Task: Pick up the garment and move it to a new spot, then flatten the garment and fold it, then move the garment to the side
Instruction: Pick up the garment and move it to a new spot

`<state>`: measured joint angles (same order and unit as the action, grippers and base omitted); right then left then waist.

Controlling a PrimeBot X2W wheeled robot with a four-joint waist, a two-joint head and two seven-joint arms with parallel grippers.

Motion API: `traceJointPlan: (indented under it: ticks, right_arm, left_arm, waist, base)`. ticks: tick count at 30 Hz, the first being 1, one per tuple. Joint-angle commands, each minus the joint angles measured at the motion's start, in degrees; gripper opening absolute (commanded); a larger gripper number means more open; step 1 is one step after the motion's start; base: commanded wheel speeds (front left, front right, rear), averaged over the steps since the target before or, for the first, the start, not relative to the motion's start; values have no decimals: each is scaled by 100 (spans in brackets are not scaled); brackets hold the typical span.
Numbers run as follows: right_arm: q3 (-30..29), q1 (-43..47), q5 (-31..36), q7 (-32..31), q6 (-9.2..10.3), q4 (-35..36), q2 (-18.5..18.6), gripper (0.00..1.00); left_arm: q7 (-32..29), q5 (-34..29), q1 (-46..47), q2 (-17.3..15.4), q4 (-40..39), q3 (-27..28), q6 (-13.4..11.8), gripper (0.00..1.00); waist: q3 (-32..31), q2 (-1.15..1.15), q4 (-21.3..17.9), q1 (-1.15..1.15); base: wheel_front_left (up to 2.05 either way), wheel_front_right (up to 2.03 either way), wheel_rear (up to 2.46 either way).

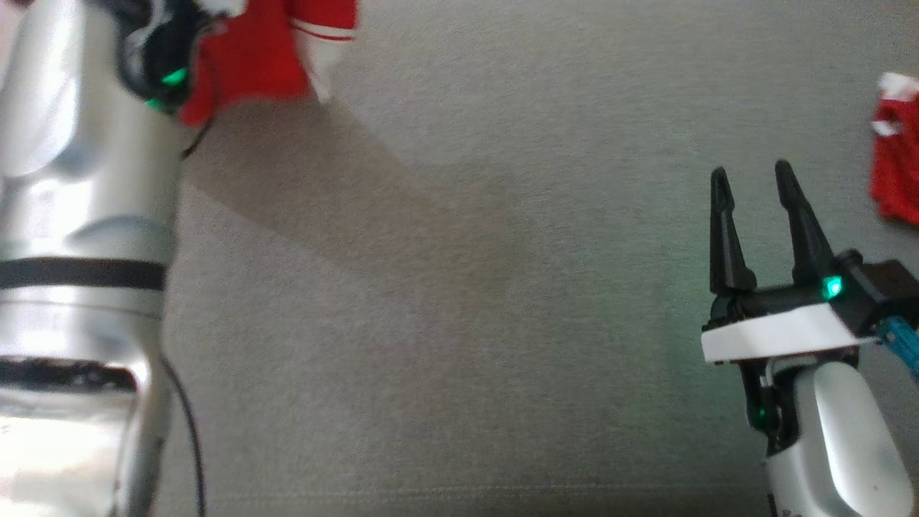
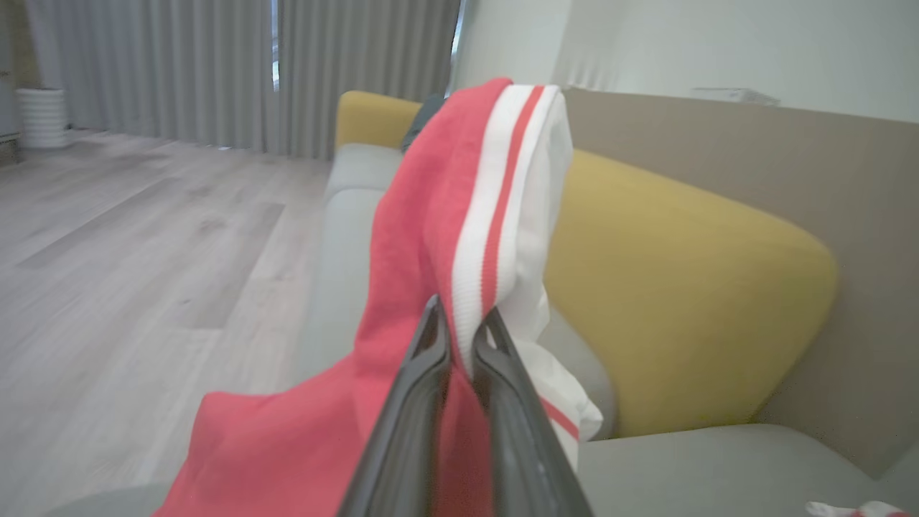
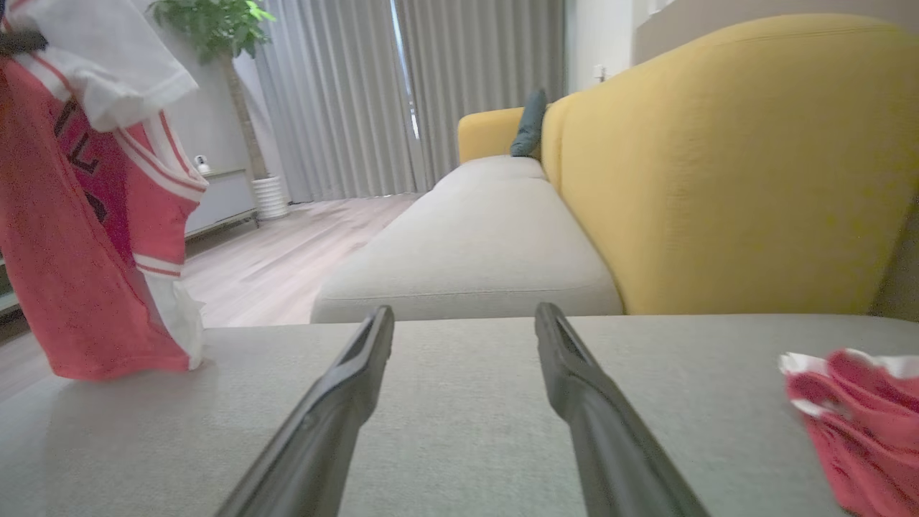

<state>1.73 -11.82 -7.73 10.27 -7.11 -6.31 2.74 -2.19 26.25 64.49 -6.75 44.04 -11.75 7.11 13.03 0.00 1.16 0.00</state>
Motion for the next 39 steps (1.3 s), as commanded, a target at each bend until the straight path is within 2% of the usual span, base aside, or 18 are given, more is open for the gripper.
traceJointPlan:
  ticks: [1,4,7,12,16,23,27,36,37,39]
  right_arm:
    - [117,-47,-36,59,-37,170,14,100]
    - [135,0,-157,146,-37,38,14,100]
    - [176,40,-267,217,-37,-70,14,100]
    - [265,34,-403,317,-37,-203,14,100]
    - [287,32,-455,379,-37,-292,14,100]
    - [302,35,-490,437,-37,-400,14,100]
    - [313,10,-441,453,-37,-439,14,100]
    - [322,28,-335,455,-37,-494,14,100]
    - [319,27,-323,448,-37,-496,14,100]
    - [304,37,-290,431,-37,-494,14,100]
  left_arm:
    - [-16,19,411,-146,-269,63,33,0]
    - [-171,166,495,98,-643,-42,22,0]
    - [-303,398,566,287,-1007,-104,-115,0]
    - [-351,790,414,379,-1460,-331,-553,0]
    - [-237,1006,-102,384,-1429,-391,-933,0]
    - [207,1270,-1482,311,-824,-27,-1364,0]
    - [724,1339,-2159,311,-563,77,-1417,0]
    - [1374,1461,-2812,366,-425,47,-1570,0]
    - [1422,1420,-2841,367,-416,10,-1574,2]
    - [1497,1351,-2905,368,-390,-49,-1562,29]
  waist:
    - [-278,0,-302,0]
    - [-382,0,-540,0]
    - [-399,0,-754,0]
    - [-299,0,-1013,0]
    - [-209,0,-1099,0]
    - [-114,0,-1020,0]
    - [-103,0,-851,0]
    - [-201,0,-551,0]
    - [-212,0,-527,0]
    - [-248,0,-472,0]
  base:
    - [0,0,0]
    - [0,0,0]
    - [0,0,0]
    - [0,0,0]
    - [0,0,0]
    - [0,0,0]
    - [0,0,0]
    - [0,0,0]
    - [0,0,0]
    - [0,0,0]
